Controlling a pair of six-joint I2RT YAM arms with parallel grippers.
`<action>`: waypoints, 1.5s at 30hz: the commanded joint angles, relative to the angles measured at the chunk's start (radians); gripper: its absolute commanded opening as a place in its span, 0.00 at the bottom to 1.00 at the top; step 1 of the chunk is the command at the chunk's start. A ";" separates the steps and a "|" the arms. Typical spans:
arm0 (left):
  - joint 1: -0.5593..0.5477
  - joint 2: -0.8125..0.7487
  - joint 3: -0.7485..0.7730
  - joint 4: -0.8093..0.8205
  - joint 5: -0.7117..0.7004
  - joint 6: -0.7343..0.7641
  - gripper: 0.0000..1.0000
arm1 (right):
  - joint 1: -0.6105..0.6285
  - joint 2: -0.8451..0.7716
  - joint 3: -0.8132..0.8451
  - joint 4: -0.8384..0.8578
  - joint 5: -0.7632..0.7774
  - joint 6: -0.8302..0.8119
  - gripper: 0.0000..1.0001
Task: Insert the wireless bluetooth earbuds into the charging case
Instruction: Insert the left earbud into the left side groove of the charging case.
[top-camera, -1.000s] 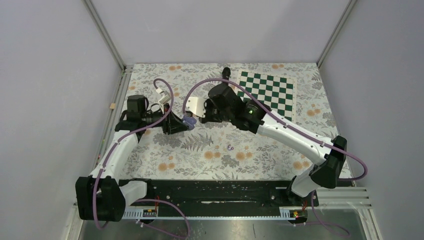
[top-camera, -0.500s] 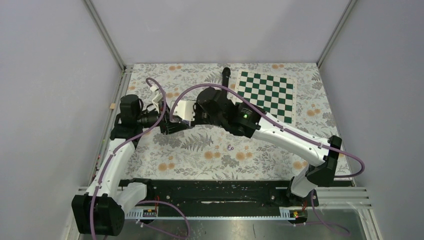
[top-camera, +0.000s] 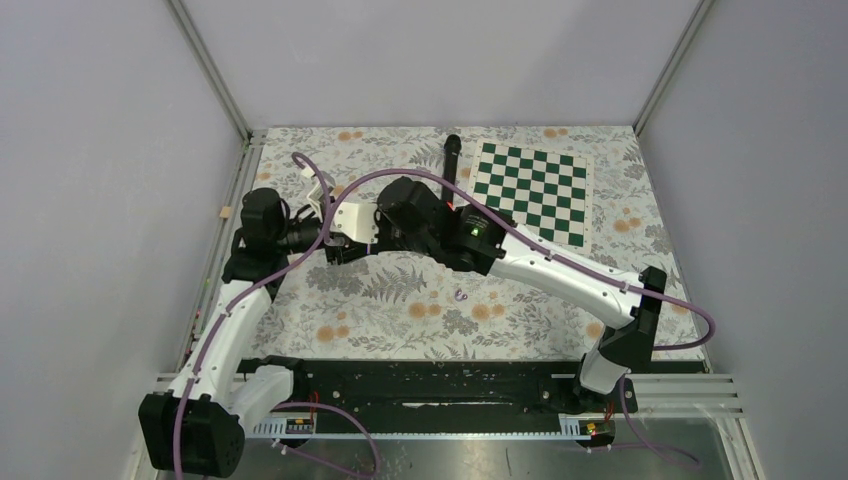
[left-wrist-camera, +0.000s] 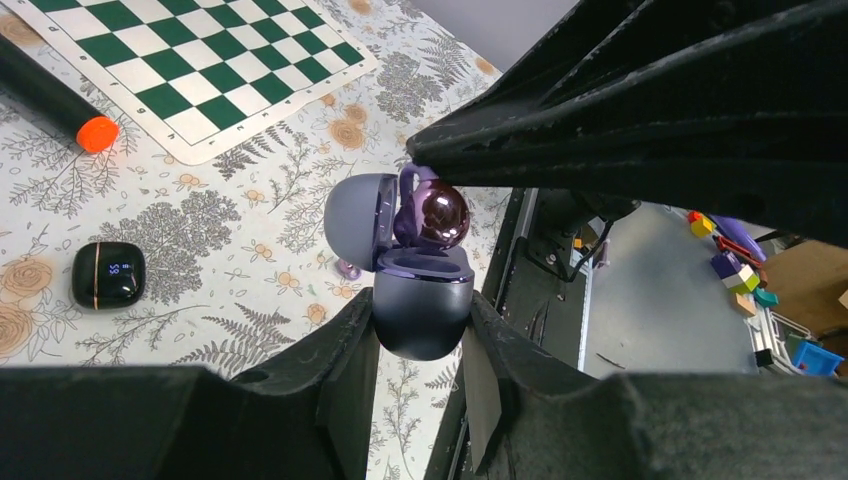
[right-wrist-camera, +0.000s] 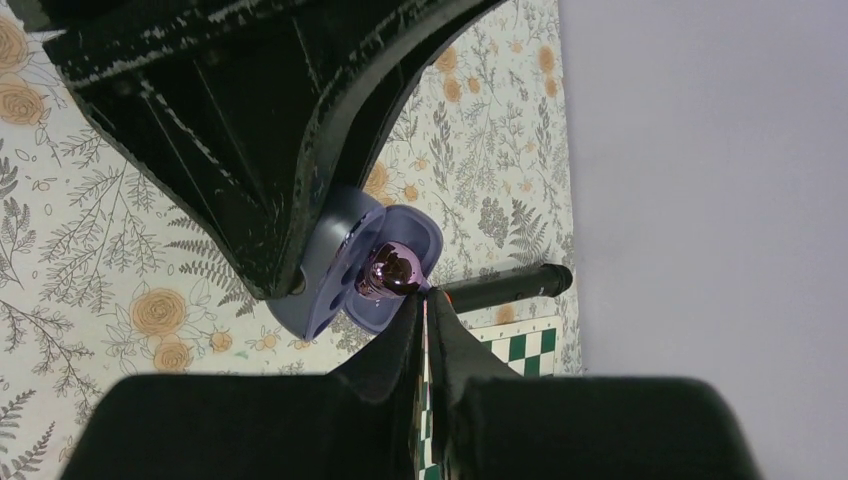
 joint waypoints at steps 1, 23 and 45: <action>-0.015 -0.025 0.030 0.060 -0.036 -0.022 0.00 | 0.015 0.015 0.064 -0.012 0.042 0.018 0.00; -0.015 -0.080 -0.001 0.123 -0.120 -0.051 0.00 | 0.032 0.034 0.087 -0.047 0.029 0.047 0.00; -0.024 -0.082 -0.001 0.103 -0.073 0.000 0.00 | 0.032 0.079 0.136 -0.064 0.053 0.041 0.00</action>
